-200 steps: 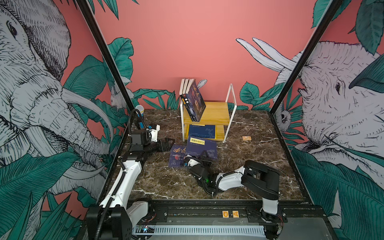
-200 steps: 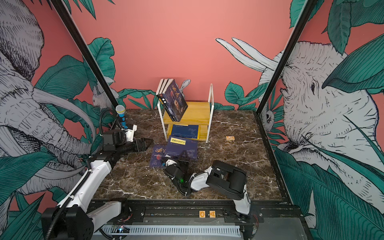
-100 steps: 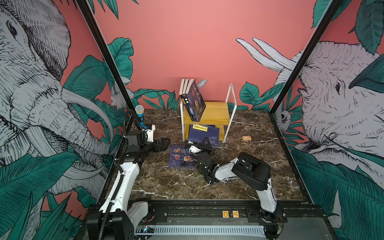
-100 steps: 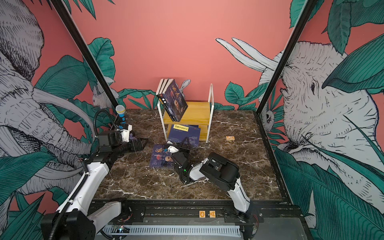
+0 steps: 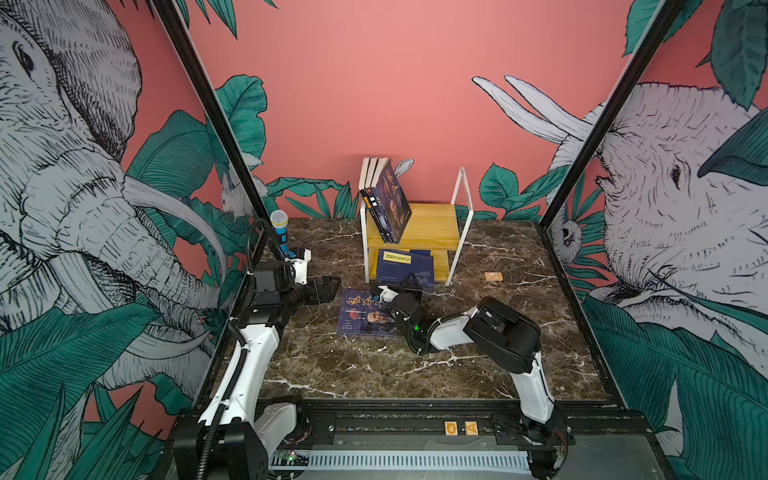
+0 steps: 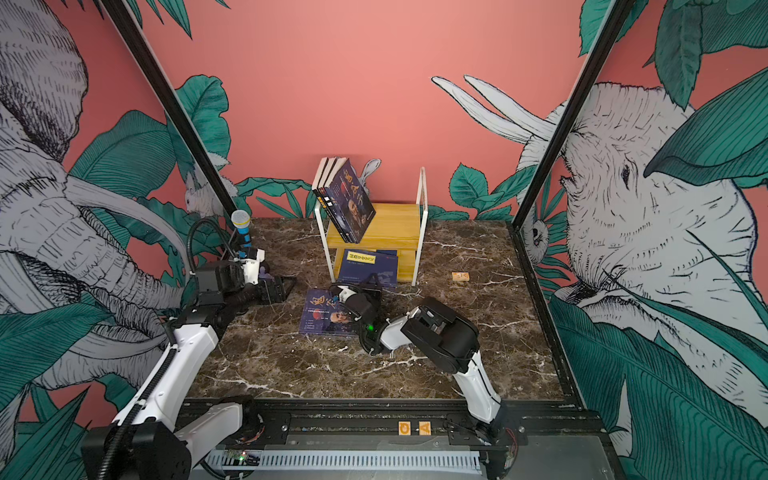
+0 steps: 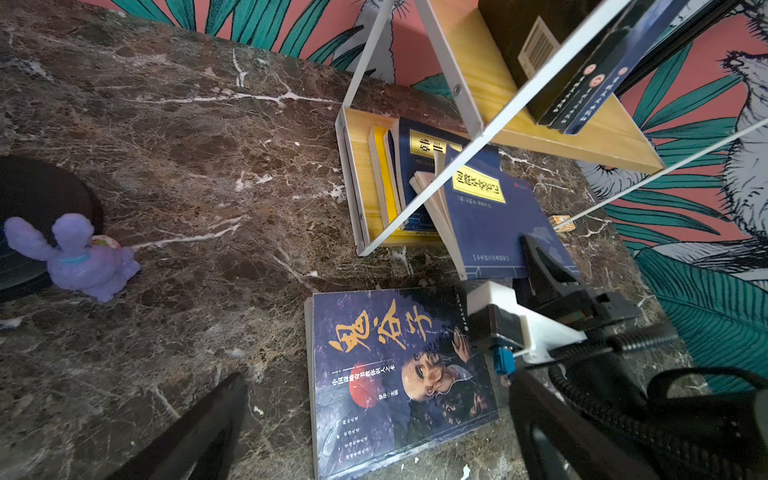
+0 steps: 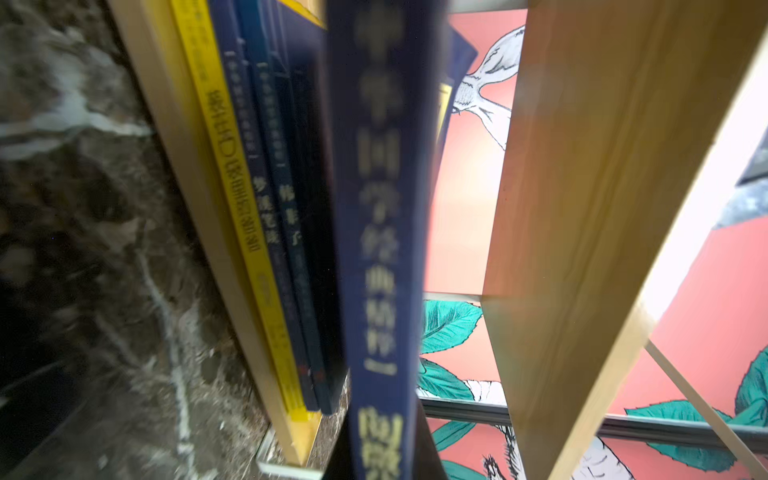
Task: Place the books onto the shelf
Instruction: 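Insert the upright blue book into the lower shelf with the right gripper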
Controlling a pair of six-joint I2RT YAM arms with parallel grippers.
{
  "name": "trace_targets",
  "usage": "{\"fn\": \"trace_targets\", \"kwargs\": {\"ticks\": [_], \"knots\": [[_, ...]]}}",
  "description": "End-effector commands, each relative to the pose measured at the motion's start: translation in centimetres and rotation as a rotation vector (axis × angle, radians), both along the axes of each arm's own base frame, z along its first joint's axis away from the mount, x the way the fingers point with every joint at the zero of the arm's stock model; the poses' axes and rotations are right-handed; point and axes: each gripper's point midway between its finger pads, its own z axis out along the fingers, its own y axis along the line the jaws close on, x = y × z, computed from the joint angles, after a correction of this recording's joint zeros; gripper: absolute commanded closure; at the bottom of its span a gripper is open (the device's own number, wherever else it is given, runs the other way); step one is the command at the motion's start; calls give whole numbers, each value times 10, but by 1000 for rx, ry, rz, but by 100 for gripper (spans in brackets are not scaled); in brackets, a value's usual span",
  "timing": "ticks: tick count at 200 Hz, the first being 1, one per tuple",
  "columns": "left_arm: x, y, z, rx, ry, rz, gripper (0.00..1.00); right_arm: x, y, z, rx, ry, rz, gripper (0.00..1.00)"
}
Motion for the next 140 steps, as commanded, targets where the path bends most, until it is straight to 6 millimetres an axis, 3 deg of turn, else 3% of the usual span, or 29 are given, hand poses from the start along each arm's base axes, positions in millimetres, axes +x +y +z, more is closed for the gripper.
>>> {"fn": "trace_targets", "kwargs": {"ticks": [1,67,105,124,140], "knots": [[-2,0,7,15,-33,-13,1,15,4,4,48,1,20,100],[-1,3,5,-14,-26,2,1,45,3,-10,11,55,32,100],[-1,2,7,-44,-23,3,1,46,9,-23,9,106,58,100],[-1,3,6,-41,-18,4,1,47,10,-28,-9,127,56,84],[-1,3,7,-43,-16,4,1,46,12,-22,20,135,63,58]]}}
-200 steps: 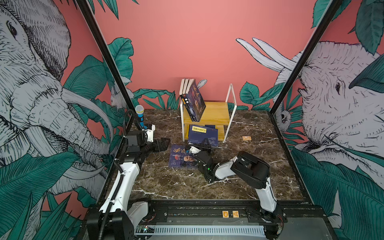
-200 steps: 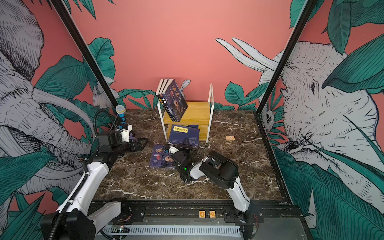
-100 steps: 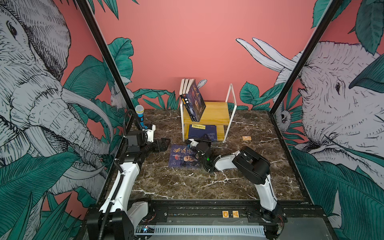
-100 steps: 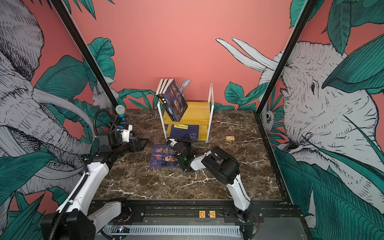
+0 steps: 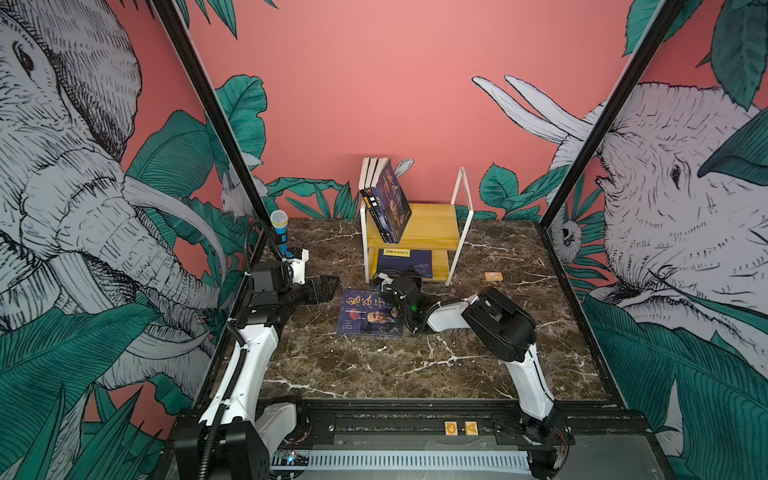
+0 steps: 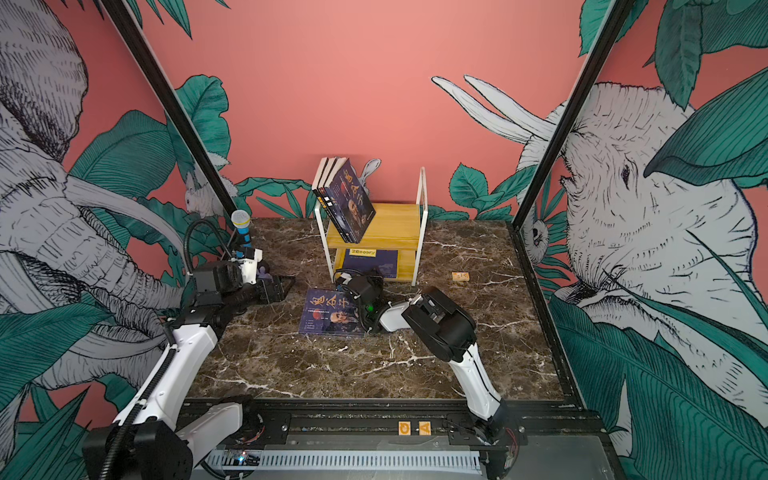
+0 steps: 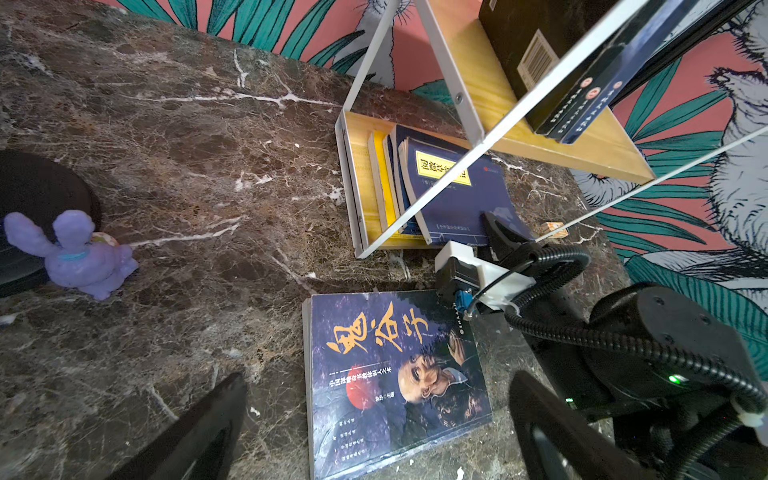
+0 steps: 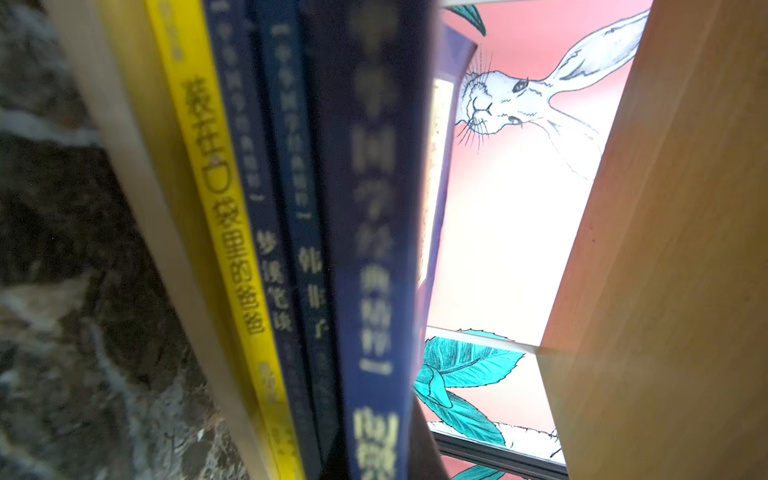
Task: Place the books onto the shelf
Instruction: 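Insert the upright blue book into the lower shelf with the right gripper, then push the blue book deeper into the lower shelf with the right gripper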
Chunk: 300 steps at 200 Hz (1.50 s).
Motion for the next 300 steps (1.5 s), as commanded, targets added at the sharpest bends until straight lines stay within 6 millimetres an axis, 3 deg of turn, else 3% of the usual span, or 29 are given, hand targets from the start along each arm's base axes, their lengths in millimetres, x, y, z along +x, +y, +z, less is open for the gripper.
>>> {"fn": "trace_targets", "kwargs": {"ticks": [1,26,101,207,239,253,257,300], "knots": [[-2,-1,6,-12,-20,-7,1,1,7,0,36,30,21,57],[-3,-2,4,-16,-28,-16,1,-2,6,1,47,75,37,41],[-3,-1,7,-13,-27,-16,1,-34,1,-6,83,327,86,22],[-4,-2,10,-15,-42,-15,1,-75,-16,21,192,540,111,23],[-8,-9,13,-45,-44,-53,1,-75,-16,29,286,608,115,26],[-8,-9,14,-42,-49,-52,1,-80,-15,20,281,669,135,26],[-8,-8,14,-42,-52,-51,1,-75,-9,31,304,659,151,26],[-10,-9,18,-40,-58,-53,1,-68,1,33,347,771,210,30]]}}
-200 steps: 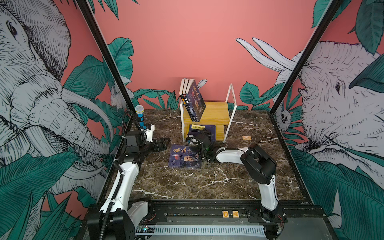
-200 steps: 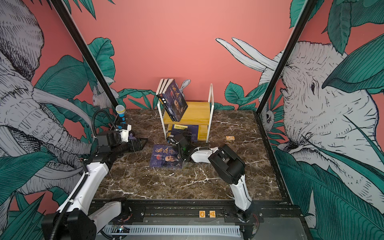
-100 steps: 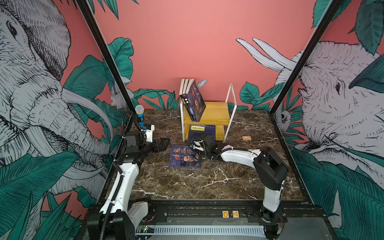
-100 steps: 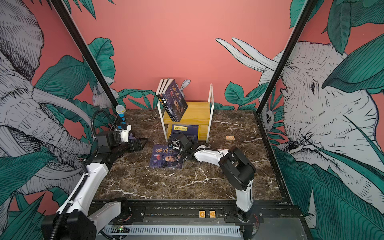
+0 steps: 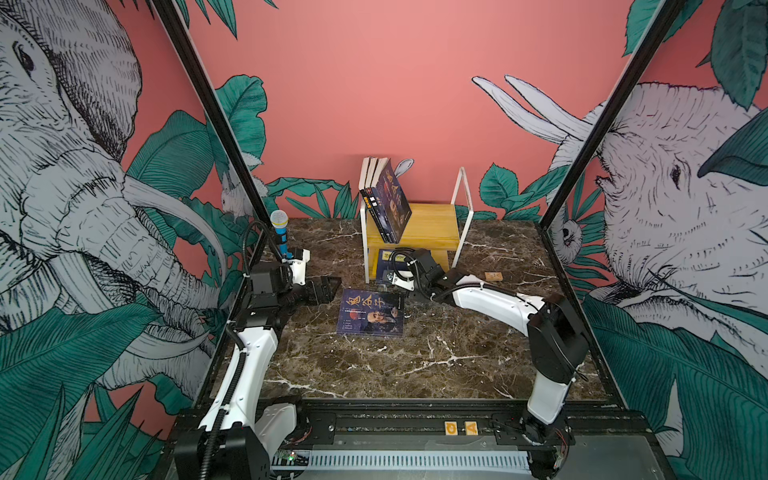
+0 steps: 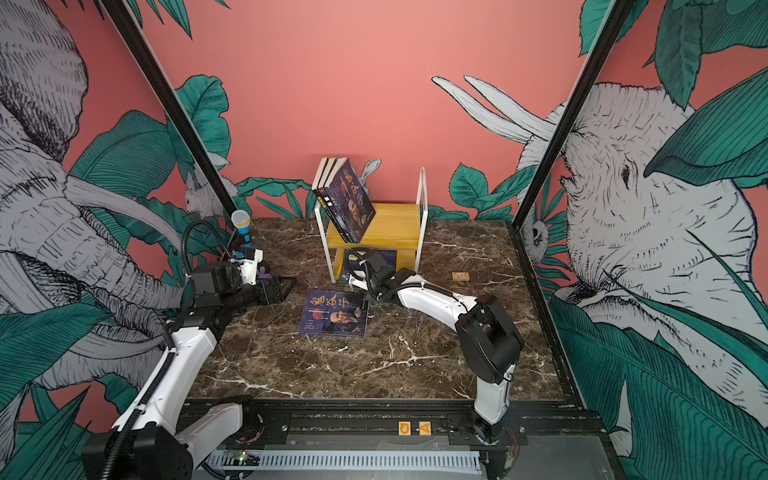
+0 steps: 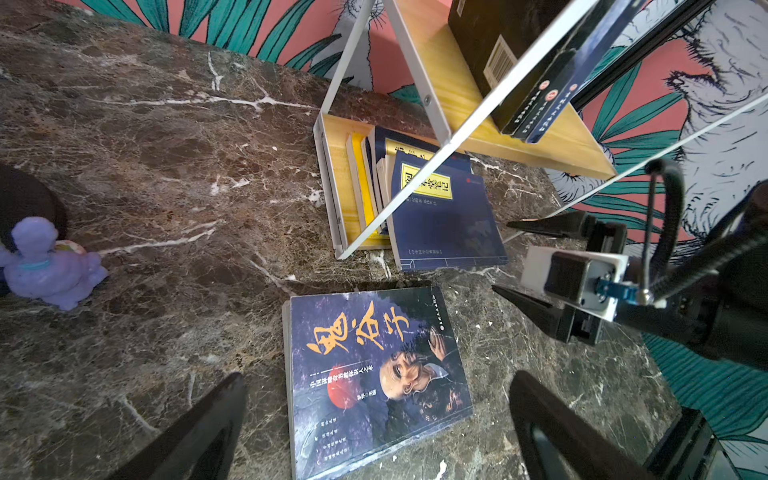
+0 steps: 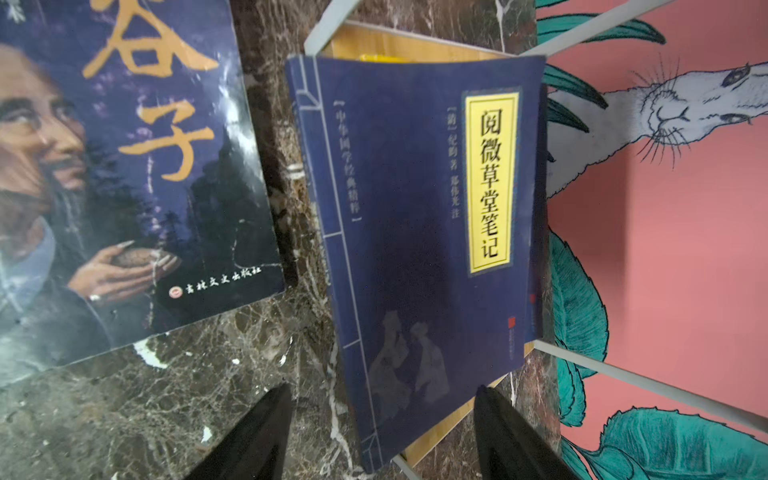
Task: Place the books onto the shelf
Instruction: 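Push the blue book deeper into the lower shelf with the right gripper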
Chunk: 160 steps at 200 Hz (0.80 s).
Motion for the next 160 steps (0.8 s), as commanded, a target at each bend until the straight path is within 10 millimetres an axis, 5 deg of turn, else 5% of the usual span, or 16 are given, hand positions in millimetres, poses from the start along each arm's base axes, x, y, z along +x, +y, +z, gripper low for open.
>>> {"fn": "trace_targets", "kwargs": {"ticks": [1,45,160], "knots": [[-4,-1,10,-6,-37,-10,0,-6,11,-4,51,109,55,30],[-6,-4,11,-16,-43,-24,1,-8,21,-15,58,200,112,32],[-4,-3,7,-18,-36,-23,1,34,14,-28,-15,75,83,49]]}}
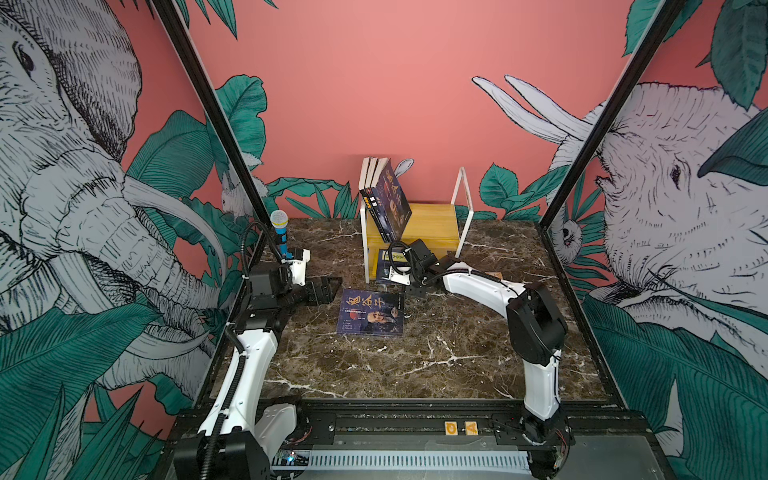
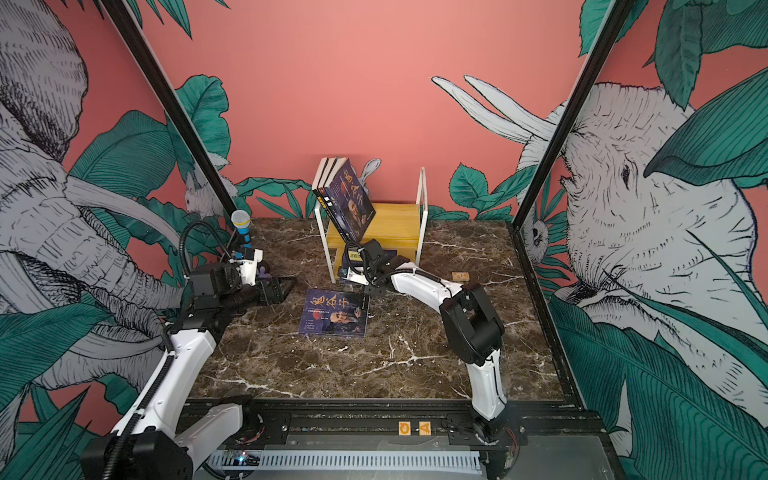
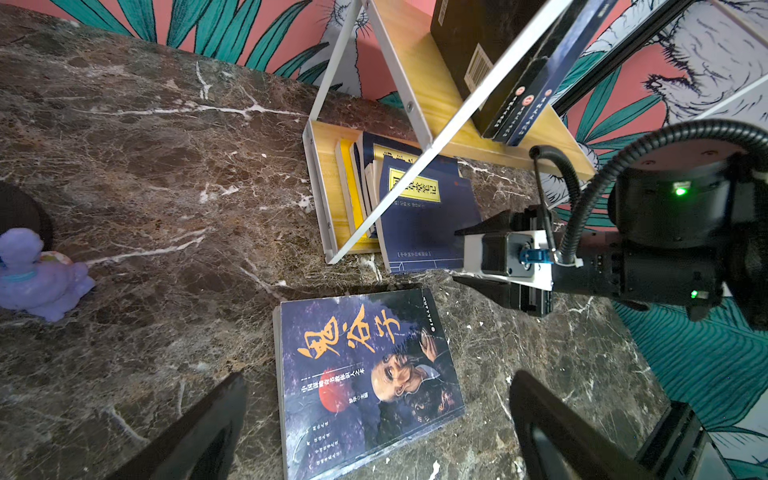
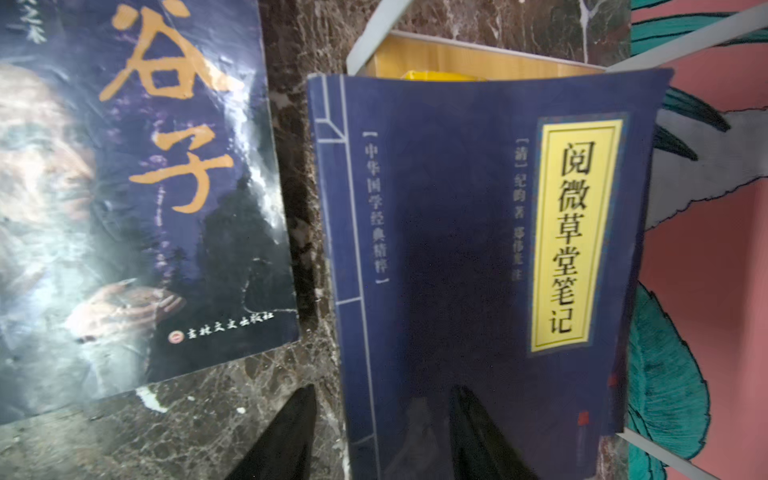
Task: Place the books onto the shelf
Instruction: 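Push the blue book deeper into the lower shelf with the right gripper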
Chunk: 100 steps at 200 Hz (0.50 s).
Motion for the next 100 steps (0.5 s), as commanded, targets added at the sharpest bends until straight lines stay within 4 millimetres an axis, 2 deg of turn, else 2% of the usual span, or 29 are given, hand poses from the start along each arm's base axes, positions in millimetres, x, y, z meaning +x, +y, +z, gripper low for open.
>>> {"fn": "trace_targets", "kwargs": {"ticks": [1,35,100], "knots": [[-1,0,2,-4,-17,-5,1,17,-1,5,-8,-65,-10,50],[-1,1,2,-3,-10,-4,1,21,-1,0,-32,-86,-4,54],[-2,1,2,-5,-17,-3,1,37,6,14,14,-159,-39,56]]}}
